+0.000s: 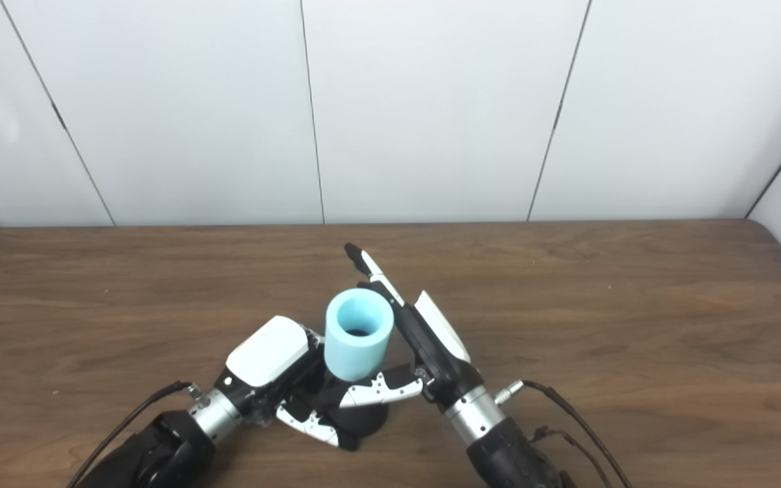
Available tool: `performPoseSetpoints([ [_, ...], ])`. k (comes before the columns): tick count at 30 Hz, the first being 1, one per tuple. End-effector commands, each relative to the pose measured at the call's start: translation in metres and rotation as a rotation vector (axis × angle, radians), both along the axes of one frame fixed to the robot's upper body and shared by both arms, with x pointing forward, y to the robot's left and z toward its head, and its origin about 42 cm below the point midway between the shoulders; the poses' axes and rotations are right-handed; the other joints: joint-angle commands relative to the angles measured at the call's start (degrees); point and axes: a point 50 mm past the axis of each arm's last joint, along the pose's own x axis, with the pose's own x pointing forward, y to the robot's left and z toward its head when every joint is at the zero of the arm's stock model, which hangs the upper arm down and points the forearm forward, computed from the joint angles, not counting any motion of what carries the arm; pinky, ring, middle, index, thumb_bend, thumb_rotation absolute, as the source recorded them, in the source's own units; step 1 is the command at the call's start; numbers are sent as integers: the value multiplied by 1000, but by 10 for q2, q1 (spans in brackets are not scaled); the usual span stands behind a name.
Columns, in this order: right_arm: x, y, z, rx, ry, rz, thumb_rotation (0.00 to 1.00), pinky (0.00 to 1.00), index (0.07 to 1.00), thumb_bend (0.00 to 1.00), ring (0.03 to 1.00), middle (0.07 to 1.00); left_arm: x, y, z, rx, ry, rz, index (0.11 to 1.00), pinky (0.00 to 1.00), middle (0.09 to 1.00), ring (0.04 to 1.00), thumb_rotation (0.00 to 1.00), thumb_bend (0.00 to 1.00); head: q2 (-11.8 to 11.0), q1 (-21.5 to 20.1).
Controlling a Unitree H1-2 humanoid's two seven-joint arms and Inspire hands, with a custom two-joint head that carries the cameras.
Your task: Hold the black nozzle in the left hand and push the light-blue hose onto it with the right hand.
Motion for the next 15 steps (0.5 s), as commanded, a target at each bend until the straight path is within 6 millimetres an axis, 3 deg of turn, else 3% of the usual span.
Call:
performPoseSetpoints([
  [1, 3, 3, 21, 8, -62, 28, 412, 995, 1000, 1000, 1000, 1000, -8, -3, -11, 51, 34, -20, 494, 156, 474, 412, 0, 503, 0, 1],
  [7, 3, 0, 21, 17, -42, 46, 447, 1000, 1000, 1000, 1000, 1000, -7, -3, -11, 45, 38, -25, 518, 184, 442, 365, 0, 496, 0, 0],
  [11, 0, -7, 21, 86, -40, 44, 453, 1000, 1000, 1000, 1000, 1000, -6, -4, -11, 43, 34, -28, 513, 190, 454, 383, 0, 499, 0, 0],
  [15, -5, -22, 21, 146, -71, -18, 578, 1000, 1000, 1000, 1000, 1000, -6, -4, -12, 53, 29, -24, 512, 175, 445, 373, 0, 498, 0, -2],
])
